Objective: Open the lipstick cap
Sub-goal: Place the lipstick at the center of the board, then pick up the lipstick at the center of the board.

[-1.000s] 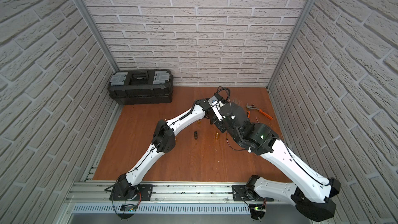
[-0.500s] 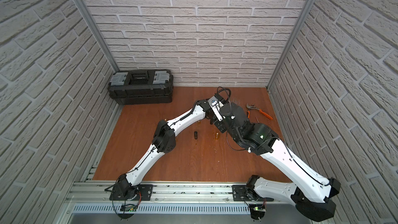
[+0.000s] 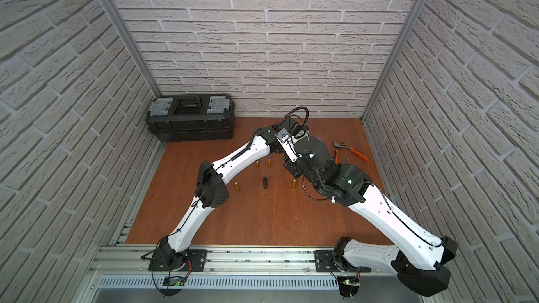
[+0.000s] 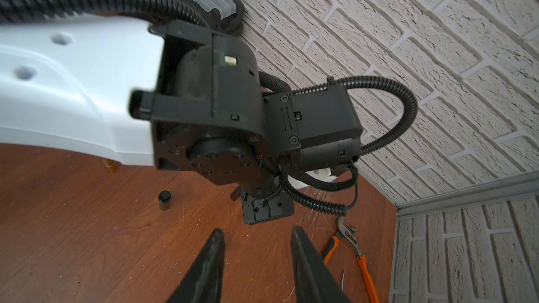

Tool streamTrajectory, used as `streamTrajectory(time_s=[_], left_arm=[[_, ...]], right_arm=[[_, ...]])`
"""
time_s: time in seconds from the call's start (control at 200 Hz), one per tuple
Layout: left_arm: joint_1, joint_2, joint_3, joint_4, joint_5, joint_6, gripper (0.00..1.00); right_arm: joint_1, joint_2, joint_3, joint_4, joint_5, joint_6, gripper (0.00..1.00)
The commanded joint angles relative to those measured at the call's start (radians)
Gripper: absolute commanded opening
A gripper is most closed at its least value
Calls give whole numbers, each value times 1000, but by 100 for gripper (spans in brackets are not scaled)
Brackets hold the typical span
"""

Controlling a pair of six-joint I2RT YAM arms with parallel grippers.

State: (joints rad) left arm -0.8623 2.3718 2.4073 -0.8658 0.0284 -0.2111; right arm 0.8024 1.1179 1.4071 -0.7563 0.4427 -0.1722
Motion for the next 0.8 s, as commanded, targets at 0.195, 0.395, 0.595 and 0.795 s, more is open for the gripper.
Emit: streamTrajectory(time_s=[0.195,0.395,0.595,0.795], left_arm=[[68,-216,-234,114,-7,-48,45],[123,-384,-385,75,54,-86,48],[215,-587,-612,-74,89,-134,54],[221,-754,-876,-146,13,-170,55]], right_arm=[[2,30,59,98,-76,2,40],[7,83,79,79,-106,18,40],[11,103,28,151,-148,35,40],[17,201,54,191,-193,43,39]])
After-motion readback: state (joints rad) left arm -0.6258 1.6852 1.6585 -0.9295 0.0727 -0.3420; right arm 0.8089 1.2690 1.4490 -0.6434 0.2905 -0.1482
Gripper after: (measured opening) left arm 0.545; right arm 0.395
